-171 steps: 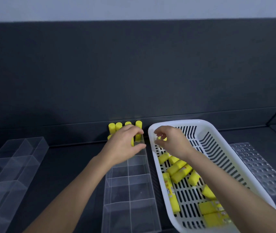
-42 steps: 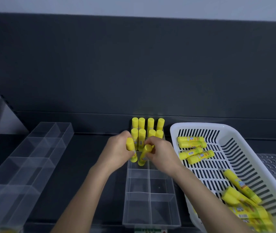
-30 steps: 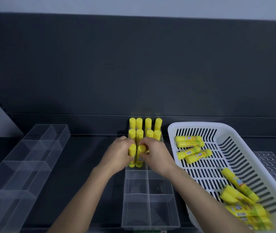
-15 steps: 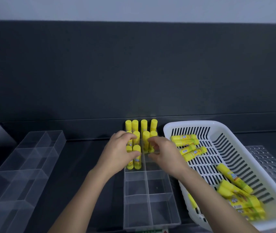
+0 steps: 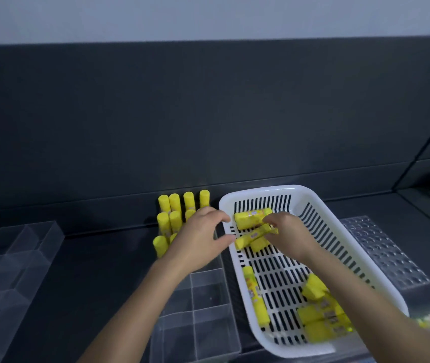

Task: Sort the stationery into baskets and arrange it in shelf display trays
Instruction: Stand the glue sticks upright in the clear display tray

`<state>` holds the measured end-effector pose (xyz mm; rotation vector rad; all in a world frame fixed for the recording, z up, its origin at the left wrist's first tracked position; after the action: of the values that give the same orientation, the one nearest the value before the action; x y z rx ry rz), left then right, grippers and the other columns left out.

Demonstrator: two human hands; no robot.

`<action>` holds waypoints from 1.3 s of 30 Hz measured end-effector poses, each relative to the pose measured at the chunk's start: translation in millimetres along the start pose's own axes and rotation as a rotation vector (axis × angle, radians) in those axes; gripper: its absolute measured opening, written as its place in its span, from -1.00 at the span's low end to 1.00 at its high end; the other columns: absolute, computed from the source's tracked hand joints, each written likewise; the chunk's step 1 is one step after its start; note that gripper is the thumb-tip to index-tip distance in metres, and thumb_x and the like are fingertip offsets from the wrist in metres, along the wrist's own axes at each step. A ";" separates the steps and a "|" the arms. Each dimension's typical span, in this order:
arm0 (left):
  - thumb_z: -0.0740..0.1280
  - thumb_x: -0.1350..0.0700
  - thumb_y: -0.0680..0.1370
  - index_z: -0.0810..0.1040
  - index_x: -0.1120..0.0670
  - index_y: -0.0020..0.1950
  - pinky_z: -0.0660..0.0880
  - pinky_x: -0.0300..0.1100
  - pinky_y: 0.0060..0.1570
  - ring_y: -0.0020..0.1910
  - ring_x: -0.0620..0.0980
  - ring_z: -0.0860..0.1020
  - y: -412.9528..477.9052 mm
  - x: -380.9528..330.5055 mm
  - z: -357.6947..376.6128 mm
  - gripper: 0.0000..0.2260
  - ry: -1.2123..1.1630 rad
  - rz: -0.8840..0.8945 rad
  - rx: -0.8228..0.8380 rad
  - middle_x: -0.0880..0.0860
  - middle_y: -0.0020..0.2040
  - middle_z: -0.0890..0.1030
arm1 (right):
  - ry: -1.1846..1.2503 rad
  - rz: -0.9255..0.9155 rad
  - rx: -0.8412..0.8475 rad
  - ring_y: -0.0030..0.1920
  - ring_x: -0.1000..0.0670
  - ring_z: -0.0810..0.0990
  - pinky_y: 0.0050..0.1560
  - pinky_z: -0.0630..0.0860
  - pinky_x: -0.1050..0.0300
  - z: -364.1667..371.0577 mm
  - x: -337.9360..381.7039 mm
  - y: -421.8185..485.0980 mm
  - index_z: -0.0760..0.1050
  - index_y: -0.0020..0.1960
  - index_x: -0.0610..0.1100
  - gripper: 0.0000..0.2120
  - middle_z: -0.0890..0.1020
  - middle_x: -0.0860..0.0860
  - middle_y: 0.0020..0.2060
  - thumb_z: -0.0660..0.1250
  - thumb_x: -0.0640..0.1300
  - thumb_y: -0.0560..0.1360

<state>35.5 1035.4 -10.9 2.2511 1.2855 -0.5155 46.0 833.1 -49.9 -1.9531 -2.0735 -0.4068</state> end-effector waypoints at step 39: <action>0.26 0.32 0.49 0.39 0.18 -0.03 0.49 -0.04 -0.24 -0.44 0.01 0.48 32.1 -1.1 65.0 -0.89 -0.895 -0.854 -0.583 0.13 -0.32 0.48 | -0.302 -0.518 0.240 0.16 -0.19 0.45 0.18 0.44 0.00 40.2 1.7 70.0 0.44 0.16 -0.25 -0.71 0.49 -0.17 0.11 0.24 -0.31 0.44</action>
<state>57.8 982.7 -55.4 0.7365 1.5252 -1.0920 115.8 853.7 -84.9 -1.3942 -2.6741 0.0532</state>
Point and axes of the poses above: each hand's wrist, its own y-axis towards the middle knuckle, its own z-axis out of the palm, x = y × z, the point moved 5 cm from there along y, towards the middle knuckle
